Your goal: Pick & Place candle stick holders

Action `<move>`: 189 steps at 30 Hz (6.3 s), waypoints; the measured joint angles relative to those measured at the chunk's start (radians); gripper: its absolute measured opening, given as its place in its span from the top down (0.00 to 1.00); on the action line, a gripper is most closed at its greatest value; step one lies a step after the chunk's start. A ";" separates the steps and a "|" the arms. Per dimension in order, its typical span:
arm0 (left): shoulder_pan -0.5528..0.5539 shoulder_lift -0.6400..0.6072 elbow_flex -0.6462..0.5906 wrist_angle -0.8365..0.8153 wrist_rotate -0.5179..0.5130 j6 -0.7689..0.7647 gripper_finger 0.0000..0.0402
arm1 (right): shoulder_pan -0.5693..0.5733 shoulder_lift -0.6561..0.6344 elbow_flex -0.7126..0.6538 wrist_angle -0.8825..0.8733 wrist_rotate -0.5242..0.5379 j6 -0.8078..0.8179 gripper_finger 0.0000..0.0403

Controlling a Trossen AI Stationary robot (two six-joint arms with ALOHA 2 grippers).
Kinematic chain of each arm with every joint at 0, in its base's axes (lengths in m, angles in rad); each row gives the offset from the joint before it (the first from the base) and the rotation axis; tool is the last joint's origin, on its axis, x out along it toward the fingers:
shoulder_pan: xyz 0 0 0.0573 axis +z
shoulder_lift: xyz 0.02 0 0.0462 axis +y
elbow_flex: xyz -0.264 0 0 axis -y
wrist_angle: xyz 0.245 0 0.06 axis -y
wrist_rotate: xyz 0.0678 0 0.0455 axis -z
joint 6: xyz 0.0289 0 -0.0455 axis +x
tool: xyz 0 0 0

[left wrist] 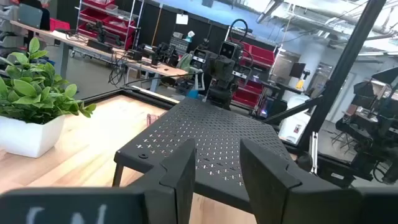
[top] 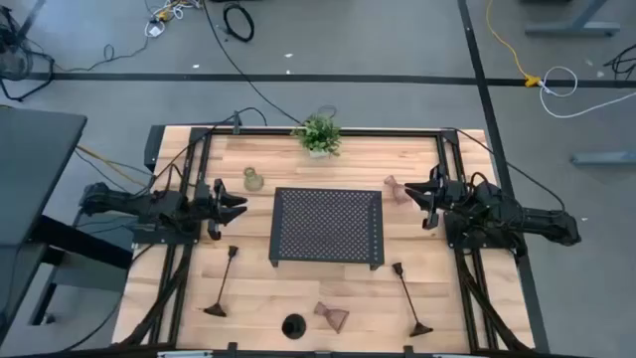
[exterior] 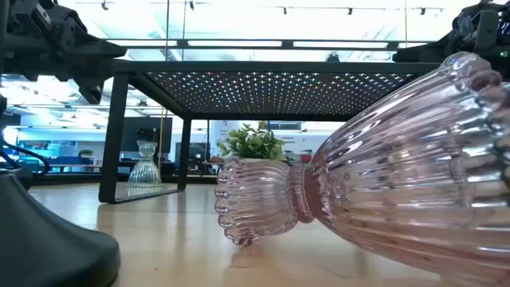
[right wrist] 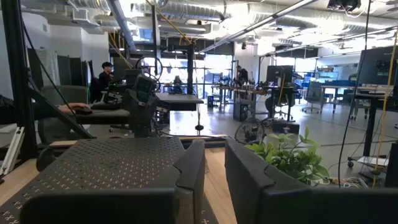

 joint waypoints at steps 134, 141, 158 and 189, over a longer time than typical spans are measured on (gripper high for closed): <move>0.317 0.818 0.008 0.150 -0.371 -0.117 0.31 | 0.000 0.000 0.000 0.016 0.103 0.015 0.84; 0.352 0.885 0.008 0.246 -0.384 -0.075 0.31 | 0.000 0.000 0.000 0.016 0.103 0.015 0.84; 0.474 1.040 0.010 0.441 -0.272 -0.041 0.31 | 0.000 0.000 0.000 0.015 0.102 0.015 0.84; 0.525 1.304 0.080 0.601 -0.219 -0.022 0.62 | 0.000 0.000 0.000 0.010 0.102 0.024 0.84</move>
